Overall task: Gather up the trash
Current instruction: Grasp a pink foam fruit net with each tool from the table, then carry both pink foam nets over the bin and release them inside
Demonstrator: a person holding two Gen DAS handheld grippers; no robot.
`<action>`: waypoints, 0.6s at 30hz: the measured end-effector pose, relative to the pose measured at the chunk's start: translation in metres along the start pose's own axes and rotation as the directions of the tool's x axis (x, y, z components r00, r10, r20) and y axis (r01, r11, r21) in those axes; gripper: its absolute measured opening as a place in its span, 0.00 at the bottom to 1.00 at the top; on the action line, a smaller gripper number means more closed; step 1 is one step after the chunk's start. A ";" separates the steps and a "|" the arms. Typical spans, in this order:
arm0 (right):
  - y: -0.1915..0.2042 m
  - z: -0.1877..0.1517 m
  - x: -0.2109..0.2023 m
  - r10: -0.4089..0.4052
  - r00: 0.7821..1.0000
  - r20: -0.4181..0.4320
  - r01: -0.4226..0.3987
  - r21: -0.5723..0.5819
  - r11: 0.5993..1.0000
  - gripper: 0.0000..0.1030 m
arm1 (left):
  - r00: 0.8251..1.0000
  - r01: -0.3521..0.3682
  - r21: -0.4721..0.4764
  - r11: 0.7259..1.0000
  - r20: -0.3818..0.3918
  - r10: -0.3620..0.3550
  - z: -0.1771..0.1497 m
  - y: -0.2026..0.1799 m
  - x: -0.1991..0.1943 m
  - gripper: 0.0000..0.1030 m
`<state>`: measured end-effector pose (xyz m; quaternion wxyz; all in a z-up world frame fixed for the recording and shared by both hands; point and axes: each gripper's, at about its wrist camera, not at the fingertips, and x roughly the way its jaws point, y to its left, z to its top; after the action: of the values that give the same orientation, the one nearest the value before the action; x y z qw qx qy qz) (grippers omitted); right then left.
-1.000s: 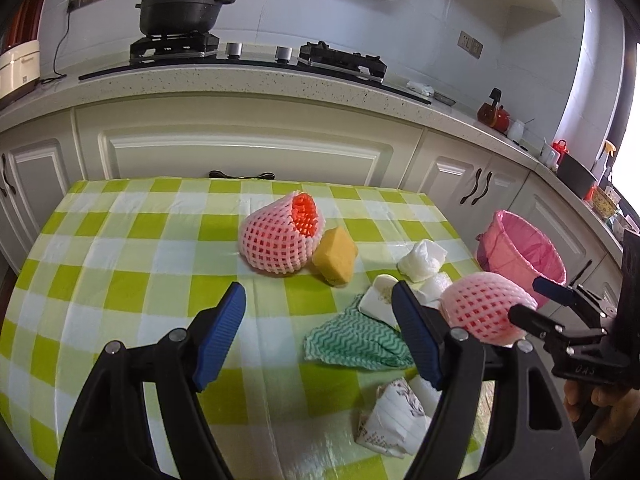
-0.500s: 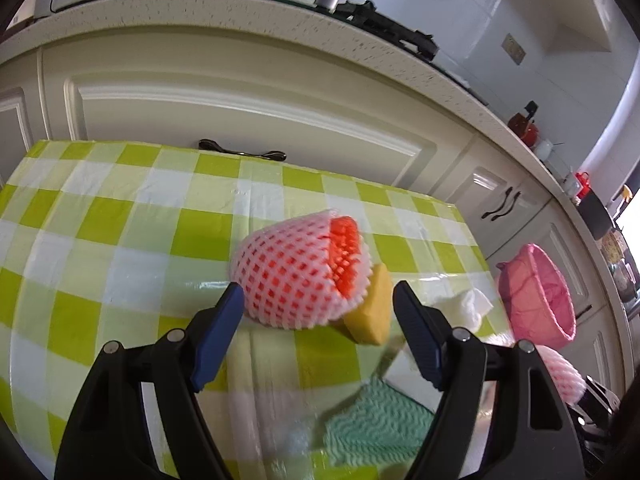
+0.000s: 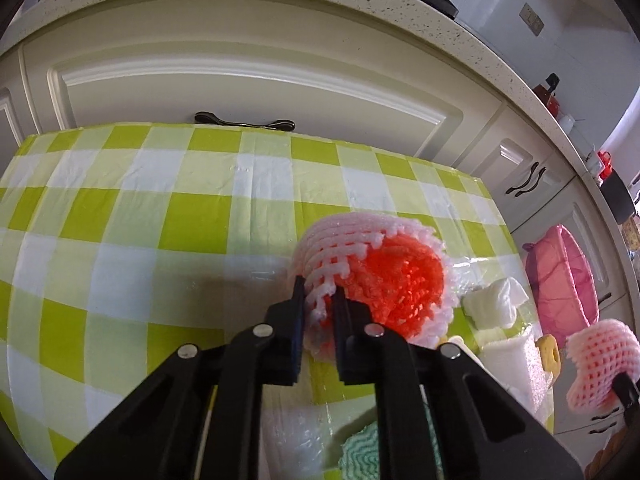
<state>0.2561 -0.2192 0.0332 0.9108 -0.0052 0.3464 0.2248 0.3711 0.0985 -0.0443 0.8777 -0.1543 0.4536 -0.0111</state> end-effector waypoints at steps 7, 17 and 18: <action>-0.033 0.005 -0.019 -0.053 0.998 0.032 0.052 0.041 0.998 0.32 | 0.997 -0.016 0.045 0.999 0.076 0.013 -0.004 -0.018 -0.045 0.11; -0.105 0.022 -0.063 -0.192 0.976 0.103 0.183 0.095 0.979 0.32 | 0.979 0.080 0.146 0.986 0.177 -0.106 0.012 -0.109 -0.103 0.11; -0.114 0.024 -0.067 -0.209 0.972 0.108 0.198 0.102 0.975 0.32 | 0.977 0.088 0.158 0.984 0.180 -0.116 0.013 -0.118 -0.105 0.11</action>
<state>0.2743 -0.3449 0.0768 0.9472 0.0138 0.2993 0.1140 0.3345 0.0058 0.0790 0.9240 -0.1116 0.3579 -0.0754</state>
